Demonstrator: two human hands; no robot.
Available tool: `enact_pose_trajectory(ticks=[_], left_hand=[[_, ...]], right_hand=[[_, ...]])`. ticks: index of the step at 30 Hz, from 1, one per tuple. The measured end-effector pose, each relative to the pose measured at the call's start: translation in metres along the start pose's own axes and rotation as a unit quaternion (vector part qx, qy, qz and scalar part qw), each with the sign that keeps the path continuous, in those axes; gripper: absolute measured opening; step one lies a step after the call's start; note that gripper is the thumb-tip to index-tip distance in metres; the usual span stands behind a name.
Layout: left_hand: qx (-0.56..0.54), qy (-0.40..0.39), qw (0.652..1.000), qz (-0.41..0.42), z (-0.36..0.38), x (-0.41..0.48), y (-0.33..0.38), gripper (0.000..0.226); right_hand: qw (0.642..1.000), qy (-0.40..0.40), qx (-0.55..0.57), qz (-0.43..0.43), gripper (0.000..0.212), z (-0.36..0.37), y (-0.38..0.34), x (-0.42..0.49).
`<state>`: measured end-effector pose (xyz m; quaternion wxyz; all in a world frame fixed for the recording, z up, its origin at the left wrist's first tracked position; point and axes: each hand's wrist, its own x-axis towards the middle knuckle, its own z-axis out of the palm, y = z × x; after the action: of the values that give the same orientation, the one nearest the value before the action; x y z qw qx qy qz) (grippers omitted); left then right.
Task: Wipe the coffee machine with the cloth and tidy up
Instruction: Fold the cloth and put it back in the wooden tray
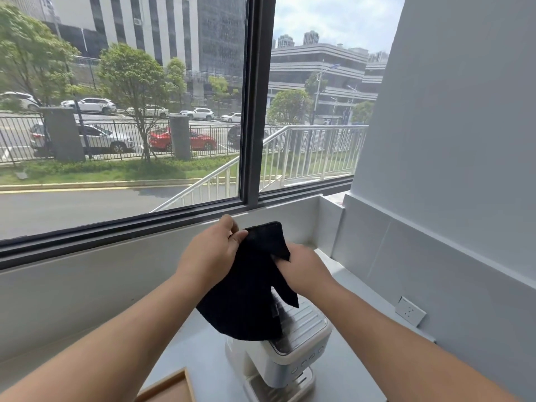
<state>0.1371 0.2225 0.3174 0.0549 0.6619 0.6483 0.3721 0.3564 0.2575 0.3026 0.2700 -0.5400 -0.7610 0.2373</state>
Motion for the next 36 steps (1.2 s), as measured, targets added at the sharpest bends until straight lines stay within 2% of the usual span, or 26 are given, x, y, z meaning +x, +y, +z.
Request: enact_pose_trajectory(ticks=[4,5,10,17,22,26,29,31,36], left_hand=[[0.058,-0.057,0.997,-0.013,-0.007,-0.008,-0.019,0.059],[0.065,-0.073,0.995,-0.019,-0.008,-0.011,-0.023,0.06],[0.048,-0.109,0.992,-0.04,-0.018,-0.023,-0.041,0.029],[0.041,-0.092,0.99,-0.095,-0.044,-0.038,-0.058,0.028],[0.039,-0.085,0.987,-0.13,-0.06,-0.051,-0.071,0.023],[-0.075,-0.103,0.981,-0.149,-0.066,-0.059,-0.067,0.025],[-0.24,-0.114,0.942,-0.203,-0.074,-0.062,-0.056,0.014],[-0.317,-0.119,0.913,-0.227,-0.08,-0.063,-0.051,0.015],[-0.393,-0.1,0.88,-0.246,-0.091,-0.07,-0.049,0.018]], right_hand=[[1.0,0.013,-0.004,-0.024,0.019,-0.006,-0.007,0.009],[1.0,0.009,-0.006,-0.029,0.017,-0.007,-0.009,0.011],[0.998,-0.01,-0.027,-0.054,0.023,-0.001,-0.023,0.016],[0.996,-0.053,0.0,-0.067,0.025,0.019,-0.041,0.018],[0.995,-0.066,-0.004,-0.077,0.034,0.03,-0.053,0.022],[0.995,-0.071,-0.008,-0.069,0.036,0.04,-0.062,0.021],[0.995,-0.071,-0.025,-0.067,0.042,0.051,-0.067,0.021],[0.994,-0.069,-0.033,-0.071,0.043,0.06,-0.069,0.021],[0.997,-0.041,-0.027,-0.065,0.04,0.086,-0.072,0.018]])
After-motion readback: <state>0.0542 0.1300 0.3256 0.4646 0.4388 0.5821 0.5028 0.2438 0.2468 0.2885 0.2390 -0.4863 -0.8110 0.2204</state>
